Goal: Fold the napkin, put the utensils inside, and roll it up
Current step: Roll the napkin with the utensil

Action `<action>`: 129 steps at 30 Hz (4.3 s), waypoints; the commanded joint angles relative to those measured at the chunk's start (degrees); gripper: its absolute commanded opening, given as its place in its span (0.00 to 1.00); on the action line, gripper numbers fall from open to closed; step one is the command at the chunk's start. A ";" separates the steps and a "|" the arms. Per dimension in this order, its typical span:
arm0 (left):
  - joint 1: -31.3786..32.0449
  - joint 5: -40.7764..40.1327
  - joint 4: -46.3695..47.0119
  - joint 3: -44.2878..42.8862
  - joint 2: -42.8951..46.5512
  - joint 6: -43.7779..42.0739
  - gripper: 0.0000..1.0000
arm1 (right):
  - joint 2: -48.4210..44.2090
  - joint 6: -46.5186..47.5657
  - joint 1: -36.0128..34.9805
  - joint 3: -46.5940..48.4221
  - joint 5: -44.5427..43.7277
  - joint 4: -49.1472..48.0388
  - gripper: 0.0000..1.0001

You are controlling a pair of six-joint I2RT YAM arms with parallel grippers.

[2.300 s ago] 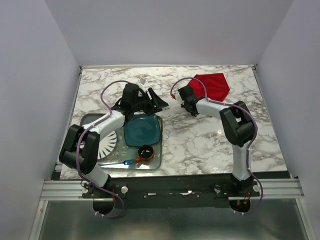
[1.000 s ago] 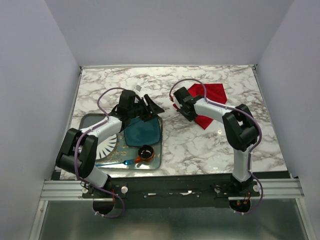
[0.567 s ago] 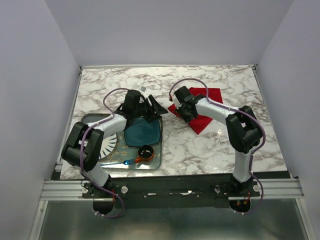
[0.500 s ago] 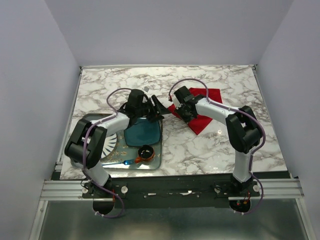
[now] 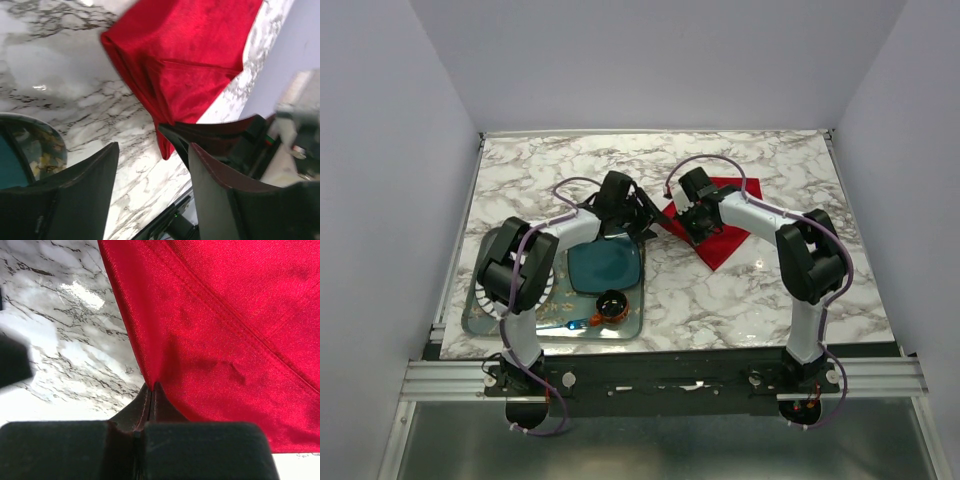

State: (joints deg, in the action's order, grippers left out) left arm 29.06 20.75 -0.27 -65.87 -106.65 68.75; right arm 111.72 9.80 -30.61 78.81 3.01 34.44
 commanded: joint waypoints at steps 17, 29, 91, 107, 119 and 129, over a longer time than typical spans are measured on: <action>2.49 -8.09 0.36 -4.53 -8.48 5.87 0.63 | 0.51 -1.98 1.43 0.03 4.64 -1.21 0.00; 4.34 -10.29 7.38 0.03 -6.29 6.66 0.55 | 0.25 -1.19 2.04 -0.49 4.73 -1.83 0.00; 1.62 -1.60 12.93 -2.25 -14.02 8.50 0.00 | -5.11 4.78 -12.19 -16.58 -33.32 -19.04 0.52; 1.00 1.04 12.41 -3.74 -13.93 9.83 0.00 | -3.97 3.47 -13.86 -14.47 -30.52 -20.64 0.51; 0.56 1.05 11.79 -3.39 -13.41 9.65 0.00 | -1.07 3.12 -13.86 -11.74 -28.67 -18.00 0.34; 0.47 1.04 10.91 -3.83 -13.32 8.95 0.00 | 0.34 3.38 -13.77 -10.51 -28.76 -16.95 0.13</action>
State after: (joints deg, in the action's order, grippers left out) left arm 29.95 20.45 11.84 -68.69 -120.07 78.50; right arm 110.02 13.80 -44.14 67.37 -26.74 15.25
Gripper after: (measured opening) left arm 0.012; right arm 0.212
